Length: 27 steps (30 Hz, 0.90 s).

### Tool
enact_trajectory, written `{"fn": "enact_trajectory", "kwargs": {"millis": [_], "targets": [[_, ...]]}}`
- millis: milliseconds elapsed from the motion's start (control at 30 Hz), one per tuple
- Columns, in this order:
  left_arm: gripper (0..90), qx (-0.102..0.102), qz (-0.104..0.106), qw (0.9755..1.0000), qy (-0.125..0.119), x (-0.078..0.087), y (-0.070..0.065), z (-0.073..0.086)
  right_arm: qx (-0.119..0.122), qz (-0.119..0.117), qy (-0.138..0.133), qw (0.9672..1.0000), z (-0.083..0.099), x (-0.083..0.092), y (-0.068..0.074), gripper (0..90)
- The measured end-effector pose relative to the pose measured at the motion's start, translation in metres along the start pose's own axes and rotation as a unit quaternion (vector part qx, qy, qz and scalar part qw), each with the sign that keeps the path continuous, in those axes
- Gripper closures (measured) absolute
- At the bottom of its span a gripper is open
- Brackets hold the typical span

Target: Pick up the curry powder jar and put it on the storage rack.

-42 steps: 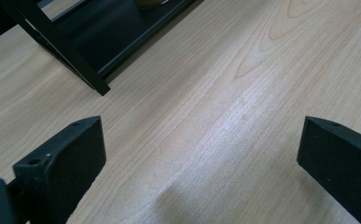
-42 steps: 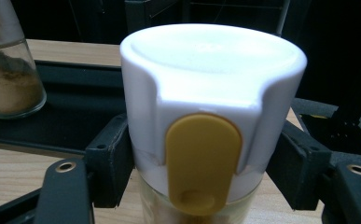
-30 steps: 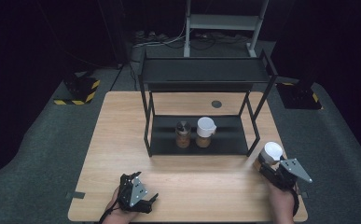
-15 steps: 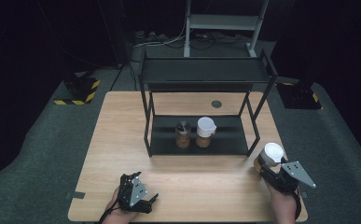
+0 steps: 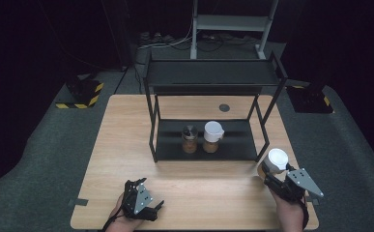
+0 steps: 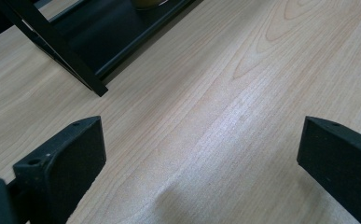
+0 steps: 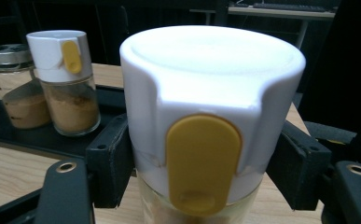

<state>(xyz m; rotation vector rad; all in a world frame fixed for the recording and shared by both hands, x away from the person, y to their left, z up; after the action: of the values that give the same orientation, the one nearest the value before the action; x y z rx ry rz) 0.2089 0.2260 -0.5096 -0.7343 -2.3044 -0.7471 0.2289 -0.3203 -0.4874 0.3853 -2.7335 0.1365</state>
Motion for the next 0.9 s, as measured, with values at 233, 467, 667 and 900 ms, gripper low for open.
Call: {"fn": "enact_trajectory", "kwargs": {"millis": [233, 467, 667, 900], "targets": [[1.5, 0.0, 0.001, 1.0, -0.001, 0.0, 0.0, 0.0, 0.006, -0.013, -0.005, 0.9999, -0.003, 0.002, 0.005, 30.7], [1.5, -0.001, 0.002, 1.0, -0.001, 0.0, 0.001, 0.0, 0.012, -0.025, -0.01, 0.9996, -0.006, 0.003, 0.011, 30.7], [1.5, -0.001, 0.003, 1.0, 0.0, 0.0, 0.001, 0.0, 0.011, -0.034, -0.011, 0.9993, -0.008, 0.003, 0.014, 30.7], [1.5, -0.001, 0.004, 1.0, -0.001, 0.0, 0.001, 0.0, 0.018, -0.047, -0.017, 0.9986, -0.011, 0.003, 0.021, 30.7]]}}
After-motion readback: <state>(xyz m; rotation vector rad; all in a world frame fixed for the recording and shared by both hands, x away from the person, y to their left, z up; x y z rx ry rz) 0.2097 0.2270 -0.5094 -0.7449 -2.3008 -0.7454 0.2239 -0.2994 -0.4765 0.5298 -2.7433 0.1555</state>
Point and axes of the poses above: each handheld gripper's, and its own axes: x roughly backward along the jaws, z roughly out of its underside, y roughly to its left, the point moved 4 cm from there along -x, roughly forward along the jaws, and after that the axes turned 13 degrees about y, right-handed, at the moved point
